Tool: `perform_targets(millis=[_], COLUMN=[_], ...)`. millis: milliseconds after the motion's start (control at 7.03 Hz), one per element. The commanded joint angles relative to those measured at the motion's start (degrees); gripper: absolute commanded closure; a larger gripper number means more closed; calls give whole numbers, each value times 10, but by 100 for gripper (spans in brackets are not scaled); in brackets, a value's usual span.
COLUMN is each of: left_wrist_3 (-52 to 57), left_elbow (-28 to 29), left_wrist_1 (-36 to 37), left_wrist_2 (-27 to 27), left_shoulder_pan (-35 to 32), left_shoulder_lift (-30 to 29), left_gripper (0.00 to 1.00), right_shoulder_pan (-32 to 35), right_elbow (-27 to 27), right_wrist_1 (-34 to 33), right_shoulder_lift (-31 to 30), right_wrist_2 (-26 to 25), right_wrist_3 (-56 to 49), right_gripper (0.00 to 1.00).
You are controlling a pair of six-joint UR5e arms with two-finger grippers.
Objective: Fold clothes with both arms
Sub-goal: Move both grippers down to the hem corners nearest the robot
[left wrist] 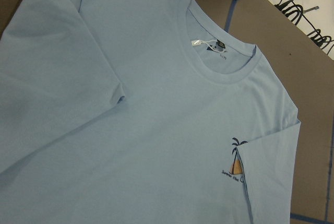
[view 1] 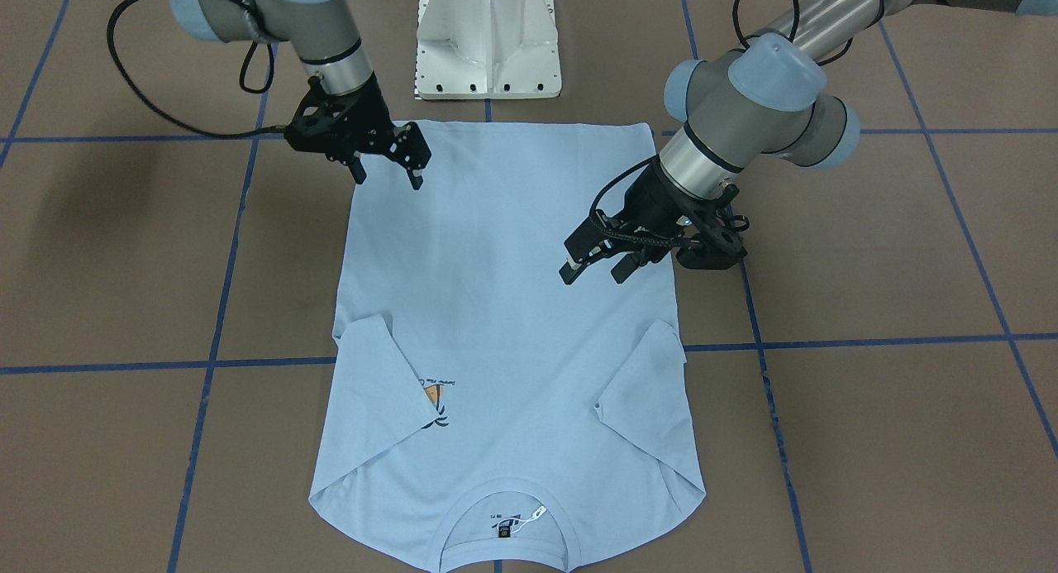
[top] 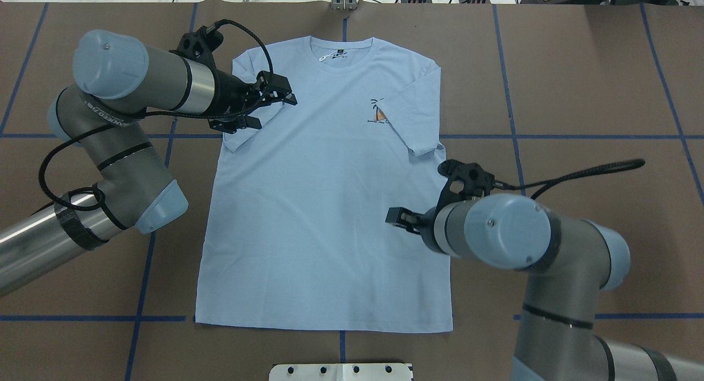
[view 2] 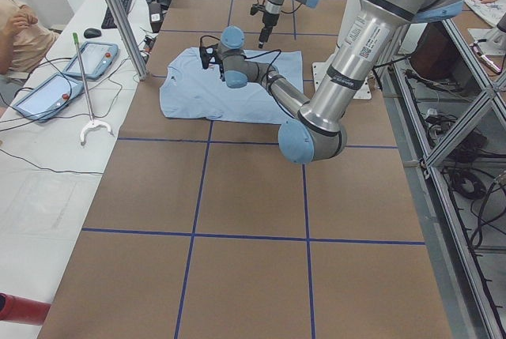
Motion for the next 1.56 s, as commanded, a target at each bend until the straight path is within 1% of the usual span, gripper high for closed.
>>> perform_targets(millis=[0,142,427,711,853,995,1138,1280,1422], left_wrist_3=[2,2,3,3,3,3,3,2,2], left_elbow=[-9,-8,-4,-2,-2,-1,-2,-2,-3], left_wrist_1=[-3,-3,-4,-3,-3,-3,-3,-3,-2], left_wrist_2=[4,5,6,8,9,20,25,26,26], left_shoulder_pan=[4,5,10,13,13,14,14,14,14], left_shoulder_lift=[4,6,5,6,6,6,7,7,7], left_gripper=[3,3,4,4,4,4,4,4,4], right_shoulder_pan=[-92,-125,-142,-162,-167,-171,-171,-171,-170], right_elbow=[33,33,32,32,32,31,30,32,34], right_wrist_1=[-71,-73,-73,-73,-73,-73,-73,-73,-73], right_shoulder_lift=[-21,-50,-74,-87,-86,-86,-86,-85,-85], right_wrist_2=[-57,-80,-81,-84,-85,-85,-86,-84,-82], right_wrist_3=[166,206,240,259,259,259,261,273,273], right_gripper=[3,3,4,11,18,32,59,98,100])
